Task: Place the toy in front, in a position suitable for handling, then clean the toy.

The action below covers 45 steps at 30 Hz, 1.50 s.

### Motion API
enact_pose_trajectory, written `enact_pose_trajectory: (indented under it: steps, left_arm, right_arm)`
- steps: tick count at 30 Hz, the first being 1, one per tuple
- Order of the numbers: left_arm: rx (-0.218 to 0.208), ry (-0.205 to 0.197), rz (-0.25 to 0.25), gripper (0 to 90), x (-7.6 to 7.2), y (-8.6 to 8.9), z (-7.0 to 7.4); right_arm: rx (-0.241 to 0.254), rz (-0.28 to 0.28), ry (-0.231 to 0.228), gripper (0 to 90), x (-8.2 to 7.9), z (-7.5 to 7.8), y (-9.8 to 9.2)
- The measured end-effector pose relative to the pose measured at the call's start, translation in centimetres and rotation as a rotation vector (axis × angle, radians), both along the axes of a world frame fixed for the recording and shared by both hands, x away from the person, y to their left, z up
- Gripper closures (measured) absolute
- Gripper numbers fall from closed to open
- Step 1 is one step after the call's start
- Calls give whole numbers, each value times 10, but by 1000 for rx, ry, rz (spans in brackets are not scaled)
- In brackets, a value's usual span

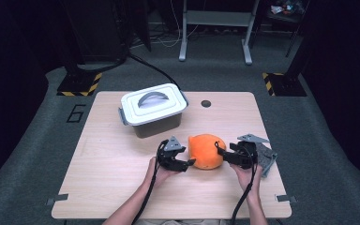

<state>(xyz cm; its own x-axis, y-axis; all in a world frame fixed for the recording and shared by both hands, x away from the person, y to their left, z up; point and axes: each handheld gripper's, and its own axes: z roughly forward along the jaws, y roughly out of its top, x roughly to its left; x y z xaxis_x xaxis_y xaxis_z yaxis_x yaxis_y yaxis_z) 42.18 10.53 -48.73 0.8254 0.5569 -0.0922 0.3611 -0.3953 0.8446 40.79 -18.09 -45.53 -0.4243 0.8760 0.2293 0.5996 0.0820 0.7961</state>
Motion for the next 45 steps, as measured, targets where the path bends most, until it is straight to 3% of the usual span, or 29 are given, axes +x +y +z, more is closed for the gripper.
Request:
enact_pose_trajectory:
  steps: [3,7,15,26,29,36,45]
  left_arm:
    - [12,-19,8,236,-5,0,2]
    - [18,-20,-4,164,-10,0,4]
    - [18,-26,18,148,-15,1,3]
    - [16,-31,39,160,-17,3,-3]
    - [28,-48,32,197,-18,2,-3]
    - [1,-72,19,295,-20,-1,-6]
    - [63,-94,8,514,-24,-12,-11]
  right_arm:
    - [-13,3,-12,221,-2,3,-5]
    - [-25,2,-17,189,-5,6,-16]
    - [-93,-38,-7,156,-7,5,-39]
    - [-212,-134,85,140,7,-15,-65]
    - [-230,-152,104,135,12,-21,-71]
    - [-243,-182,144,118,18,-30,-77]
    - [-268,-189,186,74,31,-40,-84]
